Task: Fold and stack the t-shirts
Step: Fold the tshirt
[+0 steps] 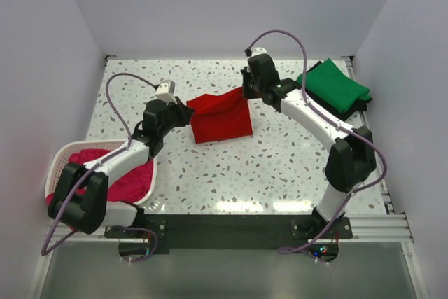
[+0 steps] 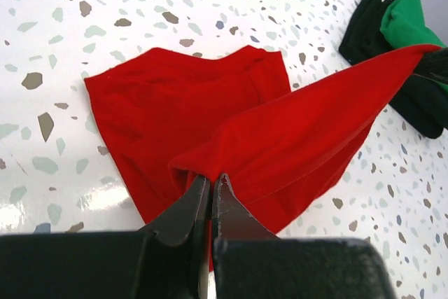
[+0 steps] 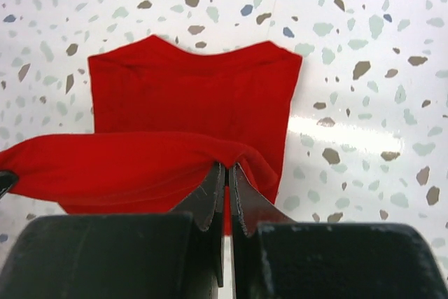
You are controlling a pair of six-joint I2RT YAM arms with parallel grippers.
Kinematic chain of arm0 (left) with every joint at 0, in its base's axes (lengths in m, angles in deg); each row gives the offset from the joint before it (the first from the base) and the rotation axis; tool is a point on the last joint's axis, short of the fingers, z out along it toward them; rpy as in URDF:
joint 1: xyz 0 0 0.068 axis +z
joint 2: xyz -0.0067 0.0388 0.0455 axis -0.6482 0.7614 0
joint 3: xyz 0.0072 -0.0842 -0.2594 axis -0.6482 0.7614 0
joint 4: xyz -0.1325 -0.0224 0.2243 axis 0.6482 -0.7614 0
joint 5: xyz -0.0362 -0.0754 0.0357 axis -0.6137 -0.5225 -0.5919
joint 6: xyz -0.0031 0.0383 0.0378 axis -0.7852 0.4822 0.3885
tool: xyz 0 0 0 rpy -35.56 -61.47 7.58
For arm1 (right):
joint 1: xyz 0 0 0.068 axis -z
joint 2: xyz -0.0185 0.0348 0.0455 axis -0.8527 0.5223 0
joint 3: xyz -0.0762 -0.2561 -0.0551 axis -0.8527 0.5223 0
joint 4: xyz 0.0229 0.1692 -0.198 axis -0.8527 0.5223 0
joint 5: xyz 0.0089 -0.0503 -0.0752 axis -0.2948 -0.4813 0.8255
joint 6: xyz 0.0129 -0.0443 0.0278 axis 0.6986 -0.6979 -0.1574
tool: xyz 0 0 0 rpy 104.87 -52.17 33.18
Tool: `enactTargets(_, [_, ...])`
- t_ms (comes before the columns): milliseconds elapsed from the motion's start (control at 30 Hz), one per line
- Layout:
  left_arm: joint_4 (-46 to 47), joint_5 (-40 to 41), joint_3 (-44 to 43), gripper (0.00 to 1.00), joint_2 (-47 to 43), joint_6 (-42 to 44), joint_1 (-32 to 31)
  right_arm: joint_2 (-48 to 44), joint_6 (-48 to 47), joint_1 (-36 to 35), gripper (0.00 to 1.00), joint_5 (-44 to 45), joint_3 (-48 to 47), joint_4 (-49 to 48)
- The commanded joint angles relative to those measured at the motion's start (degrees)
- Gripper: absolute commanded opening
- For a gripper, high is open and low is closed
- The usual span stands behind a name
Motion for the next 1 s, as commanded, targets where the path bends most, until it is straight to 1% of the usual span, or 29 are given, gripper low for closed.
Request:
enactTargets(0, [5.7,-4.3,-4.7,0.00,5.1,1.7,2.5,5.3,-2.4,1.4,0.00,2.7,-7.4,-0.3])
enactTargets(67, [6.3,-5.7,-7.1,0.00,7.7,1.7,3.8,8.0,-2.5,2.1,0.00,2.6,-10.8,0.3])
enactTargets(233, [7.2,-8.5,-12.0,0.00,17.1,1.9,5.9,14.6,-2.7,3.2,0.00,2.6,-15.2,0.9])
enactTargets(367, [7.1,-8.7,-16.4,0.00,23.8,1.5,7.0,18.8,-2.8,4.6,0.01,1.4,-19.2,1.4])
enactTargets(400, [6.7,-8.5,-17.2,0.04,24.7,1.5,7.2,19.8,-2.9,4.9,0.07,1.2,-20.3,1.9])
enactTargets(433, [6.3,-8.0,-18.7,0.14,25.5,1.3,7.5,21.7,-3.1,5.2,0.18,1.0,-21.3,2.7])
enactTargets(467, [6.0,-7.3,-19.4,0.29,26.3,1.0,7.5,22.5,-3.2,5.7,0.42,0.3,-23.2,2.9])
enactTargets(500, [5.4,-5.6,-19.8,0.57,26.4,1.0,7.6,23.1,-3.7,6.1,0.53,-0.3,-23.9,3.1])
enactTargets(533, [5.3,-4.7,-20.4,0.63,26.3,0.8,7.5,23.4,-3.9,6.4,0.61,-0.9,-24.5,3.4])
enactTargets(567, [5.3,-3.7,-20.3,0.68,25.5,0.9,7.5,23.3,-4.0,7.1,0.66,-1.6,-24.4,3.3])
enactTargets(600, [5.2,-2.3,-20.1,0.75,24.9,0.9,7.5,22.7,-4.2,7.4,0.77,-3.6,-23.8,3.0])
enactTargets(667, [5.2,-1.3,-18.9,0.82,23.2,1.3,7.5,20.5,-4.4,8.8,0.85,-6.1,-20.4,0.9])
enactTargets(700, [5.1,-1.2,-18.6,0.84,22.7,1.5,7.5,19.5,-4.3,9.3,0.89,-9.2,-19.0,0.2])
enactTargets(733, [4.9,-1.6,-18.0,0.85,22.5,1.7,7.5,18.8,-4.2,10.2,0.90,-9.9,-17.4,-1.9])
enactTargets(767, [4.7,-2.2,-17.7,0.85,22.2,2.4,7.5,17.0,-4.1,10.7,0.91,-12.3,-13.7,-2.9])
enactTargets(867, [4.4,-4.3,-16.3,0.86,22.0,3.4,7.5,15.1,-4.0,12.5,0.93,-20.1,-6.9,-7.2])
enactTargets(967, [4.9,-6.5,-15.1,0.86,22.6,4.1,7.5,14.4,-3.4,13.8,0.95,-26.6,-2.0,-9.9])
